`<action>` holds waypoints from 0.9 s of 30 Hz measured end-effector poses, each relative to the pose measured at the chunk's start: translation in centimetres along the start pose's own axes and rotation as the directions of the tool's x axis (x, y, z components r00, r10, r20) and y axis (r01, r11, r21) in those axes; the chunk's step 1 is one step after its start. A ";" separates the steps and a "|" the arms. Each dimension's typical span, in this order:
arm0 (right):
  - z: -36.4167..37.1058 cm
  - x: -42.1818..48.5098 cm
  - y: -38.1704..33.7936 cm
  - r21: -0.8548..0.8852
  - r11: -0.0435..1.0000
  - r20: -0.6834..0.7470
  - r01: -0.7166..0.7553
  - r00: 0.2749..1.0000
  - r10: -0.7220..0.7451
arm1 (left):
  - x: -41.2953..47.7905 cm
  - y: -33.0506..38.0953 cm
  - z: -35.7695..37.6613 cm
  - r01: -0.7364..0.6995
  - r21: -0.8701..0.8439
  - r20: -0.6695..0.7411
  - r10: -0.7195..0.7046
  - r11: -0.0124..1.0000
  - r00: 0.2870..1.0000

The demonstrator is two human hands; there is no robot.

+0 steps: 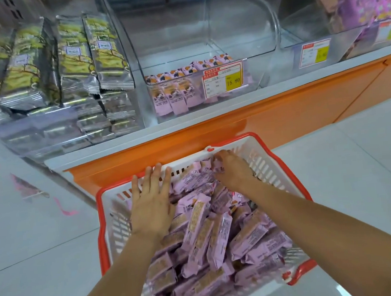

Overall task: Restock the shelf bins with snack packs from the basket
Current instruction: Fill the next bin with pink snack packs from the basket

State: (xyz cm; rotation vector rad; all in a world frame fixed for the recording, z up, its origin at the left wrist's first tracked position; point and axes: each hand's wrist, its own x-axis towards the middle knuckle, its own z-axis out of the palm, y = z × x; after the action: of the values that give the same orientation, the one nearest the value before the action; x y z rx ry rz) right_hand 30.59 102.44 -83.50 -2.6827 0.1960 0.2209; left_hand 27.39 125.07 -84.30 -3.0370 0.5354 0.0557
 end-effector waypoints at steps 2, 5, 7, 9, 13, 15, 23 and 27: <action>0.2 0.3 0.3 -0.017 1.000 0.011 -0.002 1.000 0.002 | 0.2 0.3 -0.4 0.022 0.016 0.009 -0.022 1.000 1.000; 0.3 0.2 0.9 -0.017 1.000 0.033 0.003 0.999 -0.002 | 0.3 0.4 -0.3 0.021 0.053 0.036 -0.023 0.998 0.999; 0.1 -0.2 1.1 0.011 1.000 0.025 0.023 0.999 -0.023 | 0.4 0.4 -0.2 0.017 0.061 0.027 -0.019 0.998 0.999; -0.4 -0.7 1.1 0.079 0.996 0.012 0.031 0.999 -0.032 | 0.4 0.4 -0.6 0.022 0.057 0.027 -0.024 0.998 0.999; -2.5 -1.8 0.8 0.275 0.960 -0.020 0.054 0.999 -0.050 | 0.6 0.7 -2.0 0.028 0.001 0.039 -0.028 1.000 0.999; -3.9 -2.4 0.5 0.346 0.935 -0.063 0.076 0.996 -0.058 | 0.8 0.9 -2.9 -0.001 -0.123 0.014 0.002 0.992 1.000; -9.4 -4.1 -3.2 0.631 0.764 -0.072 0.131 0.991 -0.110 | 1.3 3.7 -9.1 0.025 -0.869 0.063 0.061 0.494 0.996; -11.7 -5.1 -5.8 0.758 0.636 -0.081 0.144 0.989 -0.127 | 1.3 3.5 -11.4 0.042 -0.944 0.046 0.004 0.326 0.999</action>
State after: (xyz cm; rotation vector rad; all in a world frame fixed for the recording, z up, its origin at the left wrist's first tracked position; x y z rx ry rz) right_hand 28.02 103.06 -69.67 -1.8259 0.0628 0.0375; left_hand 27.69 120.65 -73.12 -4.1928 0.6079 0.6886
